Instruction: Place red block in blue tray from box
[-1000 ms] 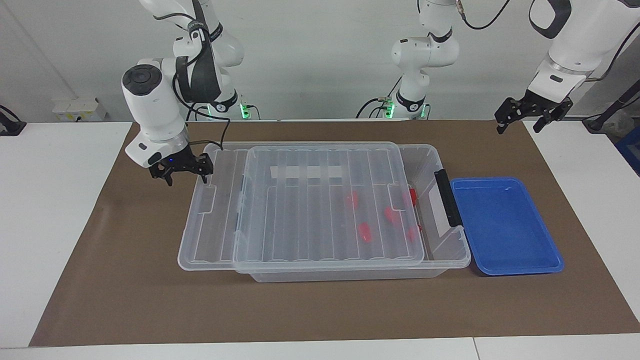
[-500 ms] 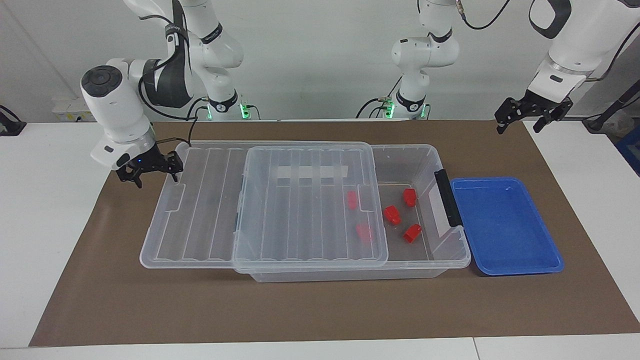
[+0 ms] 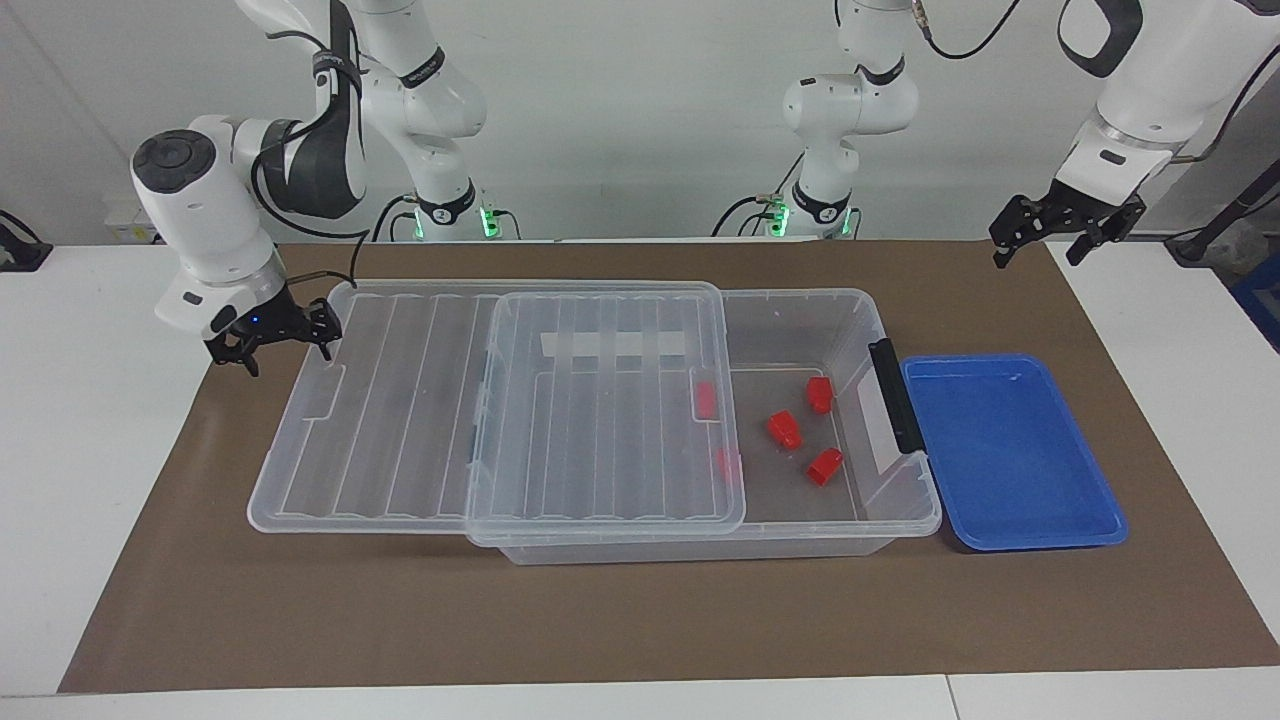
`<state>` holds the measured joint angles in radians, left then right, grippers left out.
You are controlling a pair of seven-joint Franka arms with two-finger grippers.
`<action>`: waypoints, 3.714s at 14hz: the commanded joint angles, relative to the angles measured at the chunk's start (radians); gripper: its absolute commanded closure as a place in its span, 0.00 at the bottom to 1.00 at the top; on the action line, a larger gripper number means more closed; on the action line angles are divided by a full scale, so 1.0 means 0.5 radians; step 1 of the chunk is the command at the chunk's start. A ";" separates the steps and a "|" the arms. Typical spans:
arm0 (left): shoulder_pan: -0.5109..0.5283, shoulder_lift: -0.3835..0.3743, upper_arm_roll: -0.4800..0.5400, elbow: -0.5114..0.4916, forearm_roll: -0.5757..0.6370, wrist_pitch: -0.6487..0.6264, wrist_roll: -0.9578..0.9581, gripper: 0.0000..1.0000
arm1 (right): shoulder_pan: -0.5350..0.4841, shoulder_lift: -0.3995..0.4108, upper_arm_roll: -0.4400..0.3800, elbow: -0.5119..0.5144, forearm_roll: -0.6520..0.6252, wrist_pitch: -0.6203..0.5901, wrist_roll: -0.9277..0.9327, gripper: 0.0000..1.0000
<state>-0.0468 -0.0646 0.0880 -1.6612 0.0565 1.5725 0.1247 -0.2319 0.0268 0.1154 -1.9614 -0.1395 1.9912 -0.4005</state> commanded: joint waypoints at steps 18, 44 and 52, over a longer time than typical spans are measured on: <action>-0.008 -0.027 0.005 -0.016 0.034 -0.010 0.002 0.00 | 0.356 -0.072 0.036 0.805 0.205 -0.684 1.386 0.02; -0.805 0.230 -0.065 -0.838 -0.070 1.401 -2.014 0.00 | 0.332 -0.069 0.030 0.751 0.208 -0.776 1.411 0.00; -0.802 0.681 -0.059 -0.819 0.047 1.825 -2.004 0.02 | 0.335 -0.075 0.030 0.751 0.218 -0.804 1.390 0.00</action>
<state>-0.4411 0.2752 0.0471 -2.0734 0.0578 2.4683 -0.8784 -0.0582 0.0050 0.1253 -1.5659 -0.0342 1.5795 0.3056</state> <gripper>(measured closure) 0.000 0.000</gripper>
